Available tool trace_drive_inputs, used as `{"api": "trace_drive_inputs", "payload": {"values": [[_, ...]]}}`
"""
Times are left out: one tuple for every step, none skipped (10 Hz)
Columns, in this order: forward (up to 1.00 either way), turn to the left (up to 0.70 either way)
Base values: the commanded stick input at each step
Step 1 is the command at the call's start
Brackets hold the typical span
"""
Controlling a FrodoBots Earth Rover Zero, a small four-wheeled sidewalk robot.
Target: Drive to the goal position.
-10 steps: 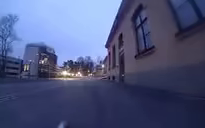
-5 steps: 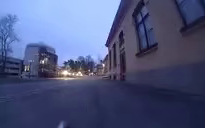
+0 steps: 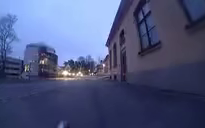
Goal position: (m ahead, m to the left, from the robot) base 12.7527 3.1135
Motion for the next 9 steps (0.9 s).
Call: {"api": "trace_drive_inputs", "payload": {"values": [[0.50, 0.00], [0.50, 0.00], [0.50, 0.00], [0.50, 0.00], [0.50, 0.00], [0.50, 0.00], [0.50, 0.00], [0.50, 0.00], [0.50, 0.00]]}}
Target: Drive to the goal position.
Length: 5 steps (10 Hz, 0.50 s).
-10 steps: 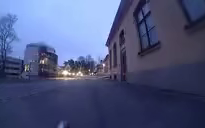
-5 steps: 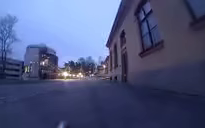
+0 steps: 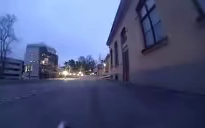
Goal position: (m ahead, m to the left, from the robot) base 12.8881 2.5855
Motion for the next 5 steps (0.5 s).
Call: {"api": "trace_drive_inputs", "payload": {"values": [[0.50, 0.00], [0.50, 0.00], [0.50, 0.00], [0.50, 0.00], [0.50, 0.00]]}}
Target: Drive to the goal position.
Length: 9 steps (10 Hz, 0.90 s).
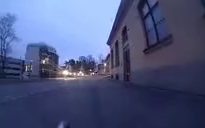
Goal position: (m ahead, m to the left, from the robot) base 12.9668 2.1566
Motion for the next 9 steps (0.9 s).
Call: {"api": "trace_drive_inputs", "payload": {"values": [[0.50, 0.00], [0.50, 0.00], [0.50, 0.00], [0.50, 0.00], [0.50, 0.00], [0.50, 0.00], [0.50, 0.00], [0.50, 0.00], [0.50, 0.00]]}}
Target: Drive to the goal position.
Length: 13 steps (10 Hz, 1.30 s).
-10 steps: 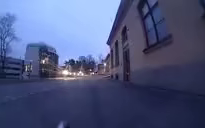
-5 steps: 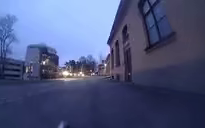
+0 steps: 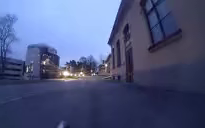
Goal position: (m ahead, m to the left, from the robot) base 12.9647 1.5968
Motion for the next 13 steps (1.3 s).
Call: {"api": "trace_drive_inputs", "payload": {"values": [[0.50, 0.00], [0.50, 0.00], [0.50, 0.00], [0.50, 0.00], [0.50, 0.00], [0.50, 0.00], [0.50, 0.00], [0.50, 0.00], [0.50, 0.00], [0.50, 0.00], [0.50, 0.00], [0.50, 0.00], [0.50, 0.00]]}}
